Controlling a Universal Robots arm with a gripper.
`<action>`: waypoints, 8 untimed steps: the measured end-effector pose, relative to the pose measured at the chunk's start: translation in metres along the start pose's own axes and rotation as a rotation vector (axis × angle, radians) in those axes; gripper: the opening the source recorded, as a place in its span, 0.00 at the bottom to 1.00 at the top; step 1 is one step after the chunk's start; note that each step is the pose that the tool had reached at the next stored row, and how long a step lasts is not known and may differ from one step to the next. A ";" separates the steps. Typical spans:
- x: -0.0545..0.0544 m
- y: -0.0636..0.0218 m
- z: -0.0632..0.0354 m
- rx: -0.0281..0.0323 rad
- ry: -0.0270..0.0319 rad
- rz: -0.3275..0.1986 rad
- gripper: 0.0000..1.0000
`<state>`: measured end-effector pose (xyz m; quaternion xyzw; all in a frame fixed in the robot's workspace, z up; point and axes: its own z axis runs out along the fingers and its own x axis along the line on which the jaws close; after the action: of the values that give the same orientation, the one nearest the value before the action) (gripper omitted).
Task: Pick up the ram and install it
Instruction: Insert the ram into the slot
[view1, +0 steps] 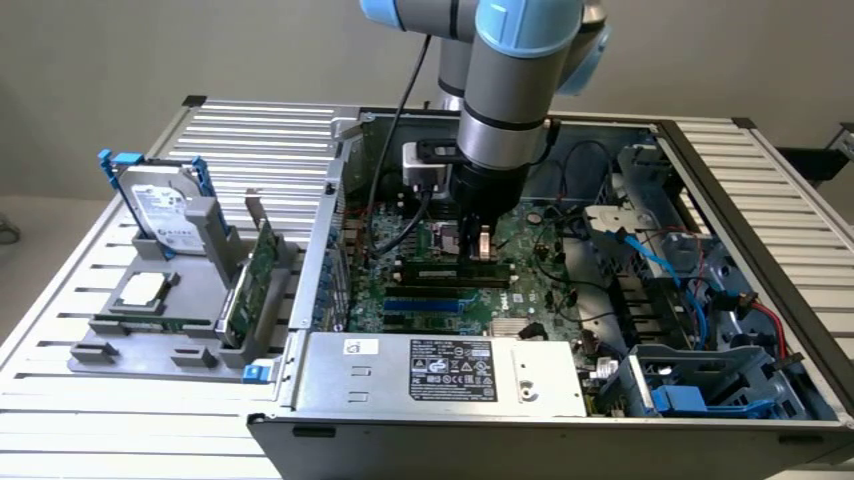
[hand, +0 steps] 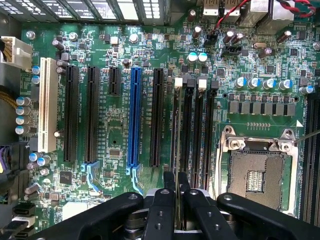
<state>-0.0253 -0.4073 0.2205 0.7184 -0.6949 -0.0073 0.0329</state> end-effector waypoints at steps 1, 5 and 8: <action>0.000 0.0001 0.0000 0.0000 0.0000 0.000 0.14; 0.000 0.0003 0.0001 0.0002 -0.0001 0.000 0.14; -0.001 0.0004 0.0001 0.0001 -0.0001 0.000 0.14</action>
<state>-0.0257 -0.4067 0.2204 0.7184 -0.6948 -0.0073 0.0328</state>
